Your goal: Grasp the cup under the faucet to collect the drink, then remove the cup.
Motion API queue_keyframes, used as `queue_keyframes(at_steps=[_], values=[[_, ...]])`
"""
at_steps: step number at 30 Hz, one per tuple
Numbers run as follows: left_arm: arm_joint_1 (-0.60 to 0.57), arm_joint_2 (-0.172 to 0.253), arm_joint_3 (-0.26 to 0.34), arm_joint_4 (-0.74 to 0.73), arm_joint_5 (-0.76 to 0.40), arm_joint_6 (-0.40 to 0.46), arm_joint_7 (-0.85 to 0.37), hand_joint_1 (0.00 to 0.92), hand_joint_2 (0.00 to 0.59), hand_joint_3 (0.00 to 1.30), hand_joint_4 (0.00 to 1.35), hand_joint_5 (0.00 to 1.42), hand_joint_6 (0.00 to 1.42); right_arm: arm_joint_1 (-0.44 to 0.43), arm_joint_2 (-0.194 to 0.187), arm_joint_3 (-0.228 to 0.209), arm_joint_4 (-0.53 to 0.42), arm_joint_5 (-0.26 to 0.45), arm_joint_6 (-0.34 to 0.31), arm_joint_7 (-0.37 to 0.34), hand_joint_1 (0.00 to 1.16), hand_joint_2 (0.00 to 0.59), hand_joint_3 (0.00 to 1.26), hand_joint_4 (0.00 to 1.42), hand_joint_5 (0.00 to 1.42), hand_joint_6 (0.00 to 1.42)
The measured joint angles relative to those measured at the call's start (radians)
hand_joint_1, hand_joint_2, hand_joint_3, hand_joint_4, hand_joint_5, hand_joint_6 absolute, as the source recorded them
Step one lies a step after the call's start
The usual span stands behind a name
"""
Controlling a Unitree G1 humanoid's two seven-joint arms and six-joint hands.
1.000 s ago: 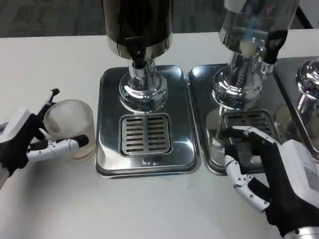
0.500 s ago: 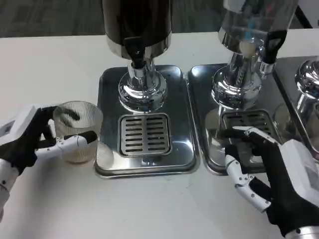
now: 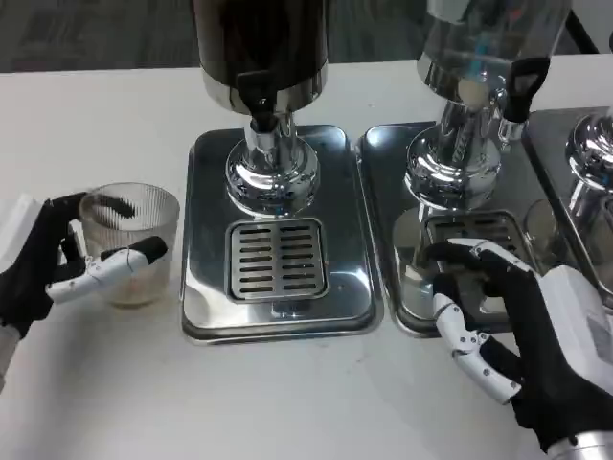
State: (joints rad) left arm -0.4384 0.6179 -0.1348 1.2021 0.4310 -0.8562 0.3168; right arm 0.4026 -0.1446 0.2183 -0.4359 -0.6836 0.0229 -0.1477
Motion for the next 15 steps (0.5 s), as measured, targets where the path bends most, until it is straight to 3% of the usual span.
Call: queue_keyframes(at_steps=[7, 15], values=[[0.004, 0.004, 0.014, -0.024, -0.017, -0.031, -0.008, 0.293, 0.215, 0.71, 0.79, 1.17, 1.42, -0.008, 0.0, 0.002, 0.005, 0.004, -0.001, 0.0, 0.37, 0.469, 0.4, 0.32, 0.29, 0.39], [-0.024, -0.06, -0.021, -0.032, 0.001, -0.022, -0.052, 0.294, 0.21, 0.69, 0.78, 1.16, 1.42, -0.005, 0.007, 0.001, 0.003, 0.004, -0.001, -0.003, 0.37, 0.47, 0.4, 0.32, 0.29, 0.38]])
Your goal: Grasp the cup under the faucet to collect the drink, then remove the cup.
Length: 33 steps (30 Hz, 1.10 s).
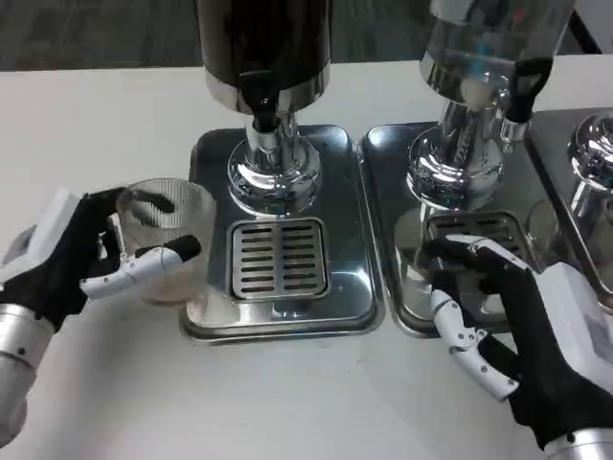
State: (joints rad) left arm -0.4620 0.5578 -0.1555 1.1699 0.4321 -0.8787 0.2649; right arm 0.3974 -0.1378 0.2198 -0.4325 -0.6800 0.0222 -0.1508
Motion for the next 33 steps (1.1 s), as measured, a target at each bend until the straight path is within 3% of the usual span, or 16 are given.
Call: queue_keyframes(at_steps=[5, 11, 18, 21, 26, 29, 31, 33], values=[[-0.031, -0.042, -0.026, 0.0, 0.012, 0.013, -0.011, 0.303, 0.205, 0.69, 0.77, 1.16, 1.42, 0.018, 0.011, 0.002, -0.009, -0.003, 0.0, -0.01, 0.36, 0.47, 0.4, 0.32, 0.29, 0.38], [-0.059, -0.064, -0.052, 0.0, 0.015, 0.033, -0.012, 0.306, 0.199, 0.68, 0.76, 1.13, 1.42, 0.042, 0.016, 0.004, -0.013, -0.006, 0.0, -0.023, 0.36, 0.47, 0.4, 0.32, 0.29, 0.37], [-0.095, -0.07, -0.093, 0.0, 0.041, 0.066, -0.048, 0.261, 0.199, 0.55, 0.61, 0.96, 1.32, 0.054, 0.024, 0.008, -0.022, -0.008, 0.0, -0.028, 0.36, 0.47, 0.4, 0.32, 0.29, 0.37], [-0.109, -0.068, -0.106, -0.001, 0.046, 0.07, -0.067, 0.195, 0.189, 0.49, 0.54, 0.79, 1.22, 0.061, 0.029, 0.01, -0.029, -0.009, 0.0, -0.03, 0.36, 0.47, 0.4, 0.32, 0.29, 0.36], [-0.125, -0.055, -0.144, -0.024, 0.067, 0.084, -0.091, 0.133, 0.171, 0.45, 0.48, 0.65, 1.02, 0.065, 0.037, 0.012, -0.033, -0.011, 0.0, -0.031, 0.36, 0.47, 0.4, 0.32, 0.29, 0.36], [-0.125, -0.044, -0.154, -0.042, 0.083, 0.091, -0.09, 0.108, 0.159, 0.41, 0.42, 0.53, 0.82, 0.065, 0.04, 0.015, -0.033, -0.011, 0.0, -0.031, 0.36, 0.47, 0.4, 0.32, 0.29, 0.36], [-0.125, -0.031, -0.166, -0.057, 0.094, 0.095, -0.09, 0.084, 0.144, 0.37, 0.34, 0.41, 0.58, 0.066, 0.042, 0.017, -0.033, -0.011, 0.0, -0.031, 0.36, 0.47, 0.4, 0.32, 0.29, 0.37], [-0.124, -0.025, -0.173, -0.065, 0.096, 0.1, -0.091, 0.055, 0.129, 0.35, 0.3, 0.35, 0.47, 0.066, 0.043, 0.017, -0.033, -0.011, 0.0, -0.031, 0.36, 0.47, 0.4, 0.32, 0.29, 0.37]])
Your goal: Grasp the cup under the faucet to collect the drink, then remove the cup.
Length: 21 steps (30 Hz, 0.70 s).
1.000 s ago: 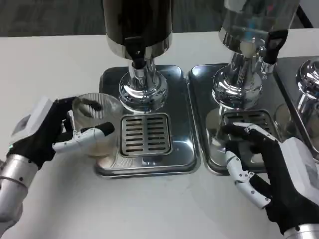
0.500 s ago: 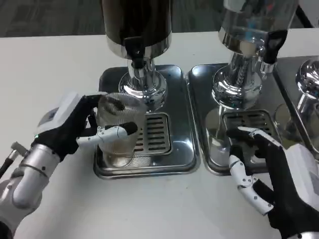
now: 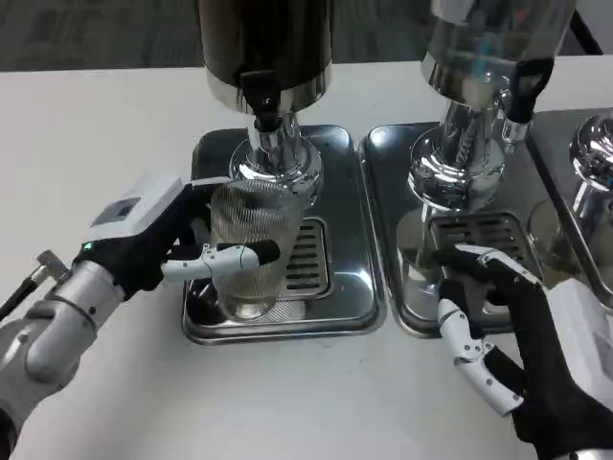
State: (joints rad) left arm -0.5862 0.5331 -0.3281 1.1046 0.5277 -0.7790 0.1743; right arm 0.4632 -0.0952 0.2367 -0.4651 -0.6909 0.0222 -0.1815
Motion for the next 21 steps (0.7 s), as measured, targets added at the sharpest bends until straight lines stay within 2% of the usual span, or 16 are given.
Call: queue_keyframes(at_steps=[6, 8, 10, 14, 21], values=[[0.025, 0.019, -0.006, -0.041, 0.02, 0.016, 0.007, 0.011, 0.095, 0.31, 0.18, 0.25, 0.32, 0.0, 0.0, 0.001, 0.0, 0.0, 0.0, 0.0, 0.36, 0.47, 0.4, 0.32, 0.3, 0.38], [0.041, 0.027, -0.007, -0.063, 0.036, 0.026, 0.016, 0.001, 0.078, 0.29, 0.17, 0.16, 0.22, -0.001, -0.001, 0.001, 0.0, 0.001, 0.0, 0.001, 0.36, 0.47, 0.4, 0.32, 0.3, 0.38], [0.056, 0.038, -0.01, -0.09, 0.062, 0.043, 0.022, 0.0, 0.07, 0.26, 0.02, 0.08, 0.13, -0.002, -0.002, 0.001, 0.0, 0.001, 0.0, 0.002, 0.36, 0.47, 0.4, 0.32, 0.3, 0.38], [0.074, 0.053, -0.023, -0.146, 0.115, 0.085, 0.049, 0.0, 0.058, 0.22, 0.0, 0.0, 0.01, -0.003, -0.005, 0.001, 0.0, 0.005, 0.0, 0.009, 0.36, 0.47, 0.4, 0.32, 0.3, 0.38], [0.102, 0.073, -0.039, -0.281, 0.206, 0.205, 0.104, 0.0, 0.052, 0.14, 0.0, 0.0, 0.0, -0.006, -0.006, -0.001, 0.0, 0.013, 0.0, 0.016, 0.36, 0.47, 0.41, 0.32, 0.3, 0.39]])
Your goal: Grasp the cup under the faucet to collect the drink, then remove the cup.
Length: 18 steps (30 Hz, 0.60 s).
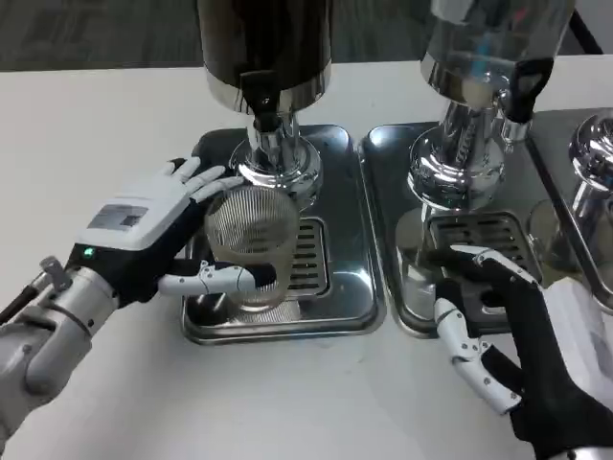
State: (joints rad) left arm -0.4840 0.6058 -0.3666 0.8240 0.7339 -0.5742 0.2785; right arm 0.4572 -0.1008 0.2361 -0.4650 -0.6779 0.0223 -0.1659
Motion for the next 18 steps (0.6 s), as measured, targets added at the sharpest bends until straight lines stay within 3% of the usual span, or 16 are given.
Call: queue_keyframes(at_steps=[9, 18], values=[[0.0, -0.002, -0.015, -0.036, 0.047, 0.117, 0.005, 0.0, 0.054, 0.08, 0.0, 0.0, 0.0, -0.001, -0.002, 0.0, 0.0, 0.009, 0.0, 0.003, 0.36, 0.47, 0.41, 0.32, 0.31, 0.4], [0.001, -0.002, -0.011, -0.03, 0.045, 0.13, 0.028, 0.0, 0.058, 0.02, 0.0, 0.0, 0.0, -0.005, -0.011, -0.001, 0.001, 0.017, 0.0, 0.015, 0.37, 0.462, 0.42, 0.32, 0.33, 0.41]])
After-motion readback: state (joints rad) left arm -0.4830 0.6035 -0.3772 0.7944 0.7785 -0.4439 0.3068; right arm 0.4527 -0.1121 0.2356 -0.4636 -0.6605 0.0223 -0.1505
